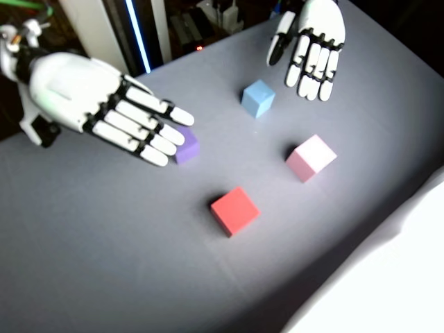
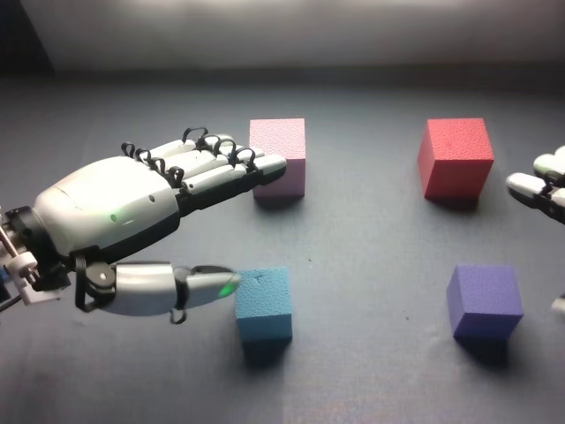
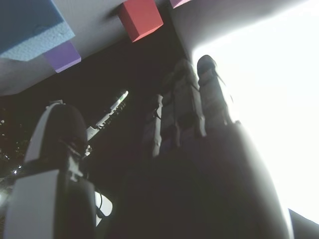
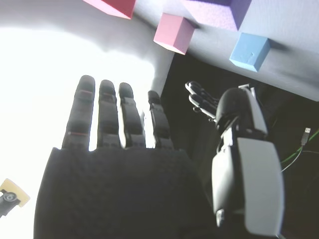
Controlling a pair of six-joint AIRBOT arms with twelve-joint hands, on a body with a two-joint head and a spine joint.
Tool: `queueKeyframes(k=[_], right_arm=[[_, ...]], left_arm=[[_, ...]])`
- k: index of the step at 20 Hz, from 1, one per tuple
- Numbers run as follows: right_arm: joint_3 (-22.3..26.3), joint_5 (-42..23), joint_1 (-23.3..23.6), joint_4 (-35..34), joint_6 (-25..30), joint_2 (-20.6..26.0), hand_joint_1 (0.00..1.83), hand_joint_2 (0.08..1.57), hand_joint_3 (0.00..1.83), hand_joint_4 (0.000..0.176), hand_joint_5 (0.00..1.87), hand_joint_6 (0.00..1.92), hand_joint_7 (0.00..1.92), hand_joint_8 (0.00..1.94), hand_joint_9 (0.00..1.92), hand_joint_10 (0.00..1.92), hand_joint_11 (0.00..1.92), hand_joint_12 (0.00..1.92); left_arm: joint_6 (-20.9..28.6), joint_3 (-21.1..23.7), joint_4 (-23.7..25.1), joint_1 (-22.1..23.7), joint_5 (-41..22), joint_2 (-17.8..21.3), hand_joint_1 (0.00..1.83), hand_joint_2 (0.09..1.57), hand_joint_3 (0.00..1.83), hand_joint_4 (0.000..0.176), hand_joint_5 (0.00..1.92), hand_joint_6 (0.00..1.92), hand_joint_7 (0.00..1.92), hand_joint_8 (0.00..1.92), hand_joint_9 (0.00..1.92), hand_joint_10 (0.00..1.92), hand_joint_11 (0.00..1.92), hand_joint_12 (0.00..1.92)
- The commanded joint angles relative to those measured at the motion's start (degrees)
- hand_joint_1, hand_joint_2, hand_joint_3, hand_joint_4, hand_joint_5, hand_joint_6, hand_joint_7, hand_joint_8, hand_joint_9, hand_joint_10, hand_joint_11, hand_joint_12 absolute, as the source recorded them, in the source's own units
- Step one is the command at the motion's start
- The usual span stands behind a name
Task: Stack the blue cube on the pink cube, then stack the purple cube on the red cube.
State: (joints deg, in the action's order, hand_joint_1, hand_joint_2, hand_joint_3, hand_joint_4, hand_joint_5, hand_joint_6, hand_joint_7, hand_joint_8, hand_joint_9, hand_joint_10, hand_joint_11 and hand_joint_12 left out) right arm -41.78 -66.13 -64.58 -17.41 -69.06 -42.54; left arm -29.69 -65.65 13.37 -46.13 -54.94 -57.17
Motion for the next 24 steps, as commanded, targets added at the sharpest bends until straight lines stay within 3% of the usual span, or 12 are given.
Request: queueKeyframes(k=[1, 3, 4, 6, 7, 9, 14, 16, 20, 22, 23, 24], right_arm=[[-0.25, -7.03, 0.15, 0.35, 0.5, 0.16, 0.56, 1.37, 0.0, 0.0, 0.19, 0.02, 0.15, 0.02, 0.11, 0.23, 0.0, 0.95], [-0.29, -7.26, 0.15, 0.42, 0.6, 0.16, 0.55, 1.38, 0.0, 0.0, 0.21, 0.0, 0.15, 0.0, 0.08, 0.22, 0.0, 1.04], [-0.3, -7.74, 0.15, 0.39, 0.6, 0.15, 0.53, 1.38, 0.0, 0.0, 0.2, 0.0, 0.14, 0.0, 0.07, 0.23, 0.0, 1.09], [-0.29, -7.88, 0.15, 0.39, 0.6, 0.15, 0.53, 1.38, 0.0, 0.0, 0.18, 0.0, 0.1, 0.0, 0.04, 0.23, 0.0, 0.92], [-0.29, -7.87, 0.15, 0.39, 0.61, 0.15, 0.52, 1.38, 0.0, 0.0, 0.17, 0.0, 0.09, 0.0, 0.02, 0.22, 0.0, 0.89], [-0.36, -7.87, 0.04, 0.19, 0.61, 0.12, 0.5, 1.38, 0.0, 0.0, 0.14, 0.0, 0.06, 0.0, 0.01, 0.16, 0.0, 0.71], [-0.32, -7.88, -0.44, -0.68, 0.69, 0.1, 0.51, 1.38, 0.0, 0.0, 0.15, 0.0, 0.04, 0.0, 0.0, 0.17, 0.0, 0.84], [-0.31, -7.88, -0.54, -1.05, 0.69, 0.08, 0.53, 1.37, 0.0, 0.0, 0.15, 0.0, 0.02, 0.0, 0.0, 0.12, 0.0, 0.73], [-0.33, -7.89, -0.62, -1.38, 0.69, -0.04, 0.53, 1.36, 0.0, 0.0, 0.16, 0.0, 0.03, 0.0, 0.0, 0.15, 0.0, 0.84], [-0.33, -7.92, -0.63, -1.46, 0.69, -0.08, 0.55, 1.36, 0.0, 0.0, 0.16, 0.0, 0.02, 0.0, 0.0, 0.12, 0.0, 0.87], [-0.32, -7.93, -0.64, -1.54, 0.69, -0.08, 0.55, 1.36, 0.0, 0.0, 0.16, 0.0, 0.03, 0.0, 0.0, 0.11, 0.0, 0.87], [-0.32, -7.98, -0.66, -1.58, 0.71, -0.08, 0.54, 1.36, 0.0, 0.0, 0.15, 0.0, 0.02, 0.0, 0.0, 0.1, 0.0, 0.86]], left_arm=[[0.31, -0.11, -1.44, 0.15, -7.56, 0.29, 0.12, 1.32, 0.01, 0.058, 0.11, 0.01, 0.14, 0.01, 0.13, 0.05, 0.0, 0.8], [0.31, -0.19, -2.0, -0.28, -7.78, 0.54, 0.05, 1.31, 0.0, 0.057, 0.08, 0.0, 0.1, 0.0, 0.12, 0.02, 0.0, 0.9], [0.31, -0.14, -2.28, -0.5, -8.25, 0.76, 0.16, 1.3, 0.0, 0.053, 0.11, 0.01, 0.11, 0.01, 0.13, 0.02, 0.0, 0.91], [0.31, 0.06, -2.34, -0.54, -8.35, 1.0, 0.24, 1.23, 0.0, 0.075, 0.07, 0.0, 0.11, 0.0, 0.12, 0.01, 0.0, 0.69], [0.32, 0.13, -1.94, -0.42, -7.8, 0.91, 0.28, 1.18, 0.0, 0.099, 0.01, 0.0, 0.05, 0.0, 0.07, 0.01, 0.0, 0.46], [1.1, 0.15, -0.3, -0.13, -6.16, 0.31, 0.36, 1.09, 0.0, 0.094, 0.0, 0.0, 0.06, 0.0, 0.09, 0.01, 0.0, 0.5], [1.66, -1.25, 1.57, 0.48, -0.28, -2.88, 0.45, 1.01, 0.0, 0.038, 0.06, 0.01, 0.18, 0.01, 0.2, 0.06, 0.0, 1.26], [2.23, -2.23, 3.06, 0.99, 2.94, -4.51, 0.5, 1.0, 0.0, 0.005, 0.1, 0.01, 0.21, 0.01, 0.21, 0.1, 0.0, 1.4], [3.16, -3.89, 4.32, 1.27, 6.55, -7.1, 0.59, 1.01, 0.0, 0.0, 0.16, 0.02, 0.28, 0.02, 0.27, 0.2, 0.0, 1.5], [3.55, -4.75, 4.56, 1.26, 7.84, -8.25, 0.69, 1.06, 0.0, 0.0, 0.34, 0.03, 0.5, 0.01, 0.36, 0.38, 0.0, 1.52], [4.08, -5.16, 4.91, 1.26, 8.24, -8.72, 0.77, 1.09, 0.0, 0.0, 0.42, 0.03, 0.6, 0.04, 0.34, 0.69, 0.0, 1.64], [4.45, -5.48, 5.09, 1.25, 8.61, -9.08, 0.9, 1.11, 0.0, 0.0, 0.54, 0.02, 0.56, 0.95, 0.45, 1.47, 0.42, 1.87]])
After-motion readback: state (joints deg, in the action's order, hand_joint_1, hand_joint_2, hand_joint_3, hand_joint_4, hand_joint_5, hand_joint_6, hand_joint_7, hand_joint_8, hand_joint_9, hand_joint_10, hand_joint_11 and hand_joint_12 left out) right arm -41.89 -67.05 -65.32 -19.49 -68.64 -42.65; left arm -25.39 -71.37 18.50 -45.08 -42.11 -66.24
